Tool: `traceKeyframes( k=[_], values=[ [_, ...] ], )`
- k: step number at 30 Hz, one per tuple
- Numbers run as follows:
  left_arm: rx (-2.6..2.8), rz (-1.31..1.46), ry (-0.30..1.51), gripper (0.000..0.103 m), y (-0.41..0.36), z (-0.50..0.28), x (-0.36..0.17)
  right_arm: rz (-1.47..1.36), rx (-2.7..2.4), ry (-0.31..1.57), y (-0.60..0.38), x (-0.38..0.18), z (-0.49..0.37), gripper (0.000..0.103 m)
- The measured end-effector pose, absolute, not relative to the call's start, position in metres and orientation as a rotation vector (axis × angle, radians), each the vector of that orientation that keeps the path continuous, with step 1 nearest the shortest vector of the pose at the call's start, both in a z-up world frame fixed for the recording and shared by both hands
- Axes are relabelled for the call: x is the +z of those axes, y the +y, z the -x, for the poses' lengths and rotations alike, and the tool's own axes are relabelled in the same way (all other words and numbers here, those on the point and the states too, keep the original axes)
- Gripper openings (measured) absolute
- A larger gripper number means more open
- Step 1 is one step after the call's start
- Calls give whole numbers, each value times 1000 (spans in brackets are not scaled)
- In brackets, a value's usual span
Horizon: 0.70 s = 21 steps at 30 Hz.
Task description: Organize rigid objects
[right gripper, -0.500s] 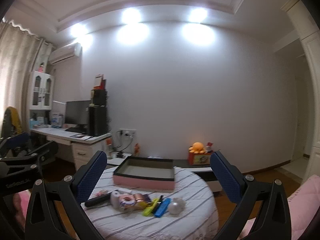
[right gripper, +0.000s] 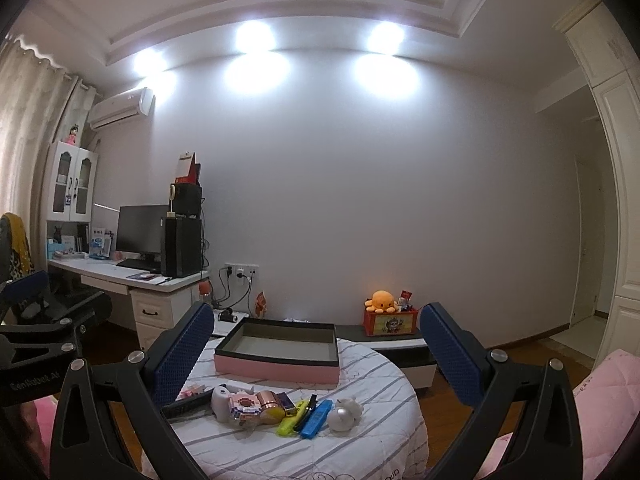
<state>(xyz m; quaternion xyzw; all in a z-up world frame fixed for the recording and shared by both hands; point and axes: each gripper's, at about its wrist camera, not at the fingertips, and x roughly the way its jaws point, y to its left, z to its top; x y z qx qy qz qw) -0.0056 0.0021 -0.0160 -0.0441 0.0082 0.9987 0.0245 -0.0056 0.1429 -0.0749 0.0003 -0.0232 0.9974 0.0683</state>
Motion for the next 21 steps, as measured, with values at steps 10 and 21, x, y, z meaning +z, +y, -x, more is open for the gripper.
traceKeyframes(
  k=[10, 21],
  values=[
    [3096, 140, 34, 103, 1, 5, -18, -9, 3009, -81, 143, -75, 5, 103],
    [3101, 147, 56, 103, 4, 6, -19, -13, 3009, -77, 142, -75, -1, 103]
  ],
)
